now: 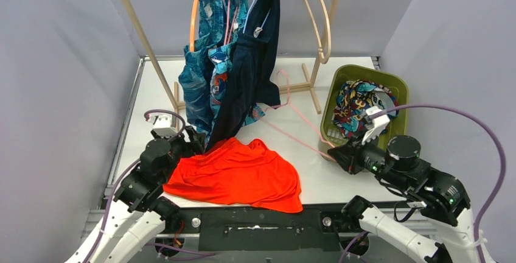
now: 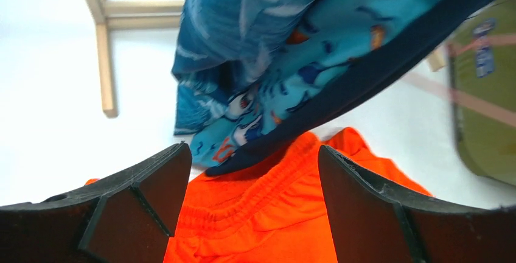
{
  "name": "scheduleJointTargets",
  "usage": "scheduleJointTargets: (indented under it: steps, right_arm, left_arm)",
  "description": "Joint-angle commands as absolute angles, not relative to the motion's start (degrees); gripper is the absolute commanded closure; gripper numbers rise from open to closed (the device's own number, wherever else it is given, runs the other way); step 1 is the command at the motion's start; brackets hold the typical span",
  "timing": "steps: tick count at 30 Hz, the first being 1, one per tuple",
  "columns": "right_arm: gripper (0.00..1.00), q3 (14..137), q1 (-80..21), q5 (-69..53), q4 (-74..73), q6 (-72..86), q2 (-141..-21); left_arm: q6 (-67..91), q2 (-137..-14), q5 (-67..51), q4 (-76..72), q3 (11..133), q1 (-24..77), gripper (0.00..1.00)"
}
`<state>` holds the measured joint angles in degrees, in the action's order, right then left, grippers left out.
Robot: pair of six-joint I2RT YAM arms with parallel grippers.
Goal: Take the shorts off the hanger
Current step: Place the hanger on the clothes rod.
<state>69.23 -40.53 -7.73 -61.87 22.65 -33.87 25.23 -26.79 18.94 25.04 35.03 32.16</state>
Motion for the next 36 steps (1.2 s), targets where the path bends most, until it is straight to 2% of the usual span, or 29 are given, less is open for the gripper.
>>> scheduleJointTargets:
  steps: [1,6,11,15,20,24,31,36]
  right_arm:
    - [1.00,73.63,-40.39,5.31,-56.69,23.31,-36.30]
    - [1.00,70.74,-40.25,8.68,-44.78,23.12,-40.21]
    - [1.00,68.42,-40.78,20.65,-35.93,25.37,-42.89]
    - [1.00,67.95,-43.12,24.72,-29.19,22.51,-45.46]
    - [1.00,68.85,-50.60,35.66,-23.44,17.32,-50.06]
    - [1.00,66.04,-59.39,46.19,-12.52,9.93,-50.54]
    - [1.00,65.89,-60.81,48.11,-0.38,2.70,-52.77]
    - [1.00,69.16,-60.70,49.84,1.94,-0.84,-55.59]
  left_arm:
    - [23.75,-27.23,24.76,20.43,32.12,32.33,0.24]
    - [22.54,-29.24,25.59,17.26,30.96,32.34,0.23]
    - [22.23,-32.01,26.55,18.31,32.27,32.26,0.23]
    - [21.72,-31.91,27.76,18.67,32.57,32.33,0.23]
    - [21.33,-30.05,28.41,19.74,33.08,32.39,0.23]
    - [21.71,-28.64,29.84,20.69,33.53,32.35,0.23]
    - [20.57,-27.80,30.24,15.57,30.65,32.34,0.23]
    - [20.13,-30.01,31.02,16.41,31.43,32.26,0.23]
